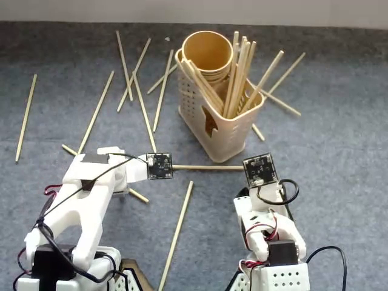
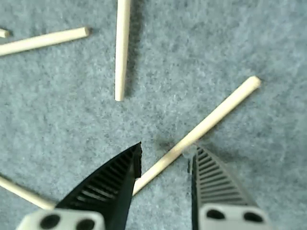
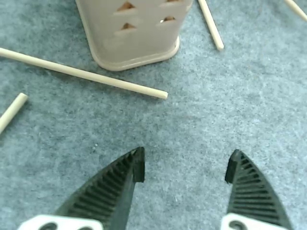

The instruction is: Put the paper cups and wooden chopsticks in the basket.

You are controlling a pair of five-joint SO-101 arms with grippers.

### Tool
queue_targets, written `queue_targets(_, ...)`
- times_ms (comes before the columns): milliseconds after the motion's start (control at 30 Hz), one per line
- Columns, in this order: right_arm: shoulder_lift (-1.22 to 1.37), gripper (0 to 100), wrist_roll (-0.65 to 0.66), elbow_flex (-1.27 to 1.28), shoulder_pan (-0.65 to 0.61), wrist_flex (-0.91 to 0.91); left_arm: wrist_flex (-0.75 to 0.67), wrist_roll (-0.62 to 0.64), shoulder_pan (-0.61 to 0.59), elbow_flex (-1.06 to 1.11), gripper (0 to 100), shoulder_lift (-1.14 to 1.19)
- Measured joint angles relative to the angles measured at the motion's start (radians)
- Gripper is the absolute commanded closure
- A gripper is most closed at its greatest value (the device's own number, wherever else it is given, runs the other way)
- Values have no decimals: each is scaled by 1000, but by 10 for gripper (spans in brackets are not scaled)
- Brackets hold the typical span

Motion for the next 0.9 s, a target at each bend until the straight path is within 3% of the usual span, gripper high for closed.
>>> queue_targets(167,0,724,0,0,0,0,-2,0,15,-2,998,87)
queue_targets(567,0,724,0,0,0,0,222,8,25,-244,983,181)
queue_targets(900,0,724,0,0,0,0,577,155,-14,-744,986,-28)
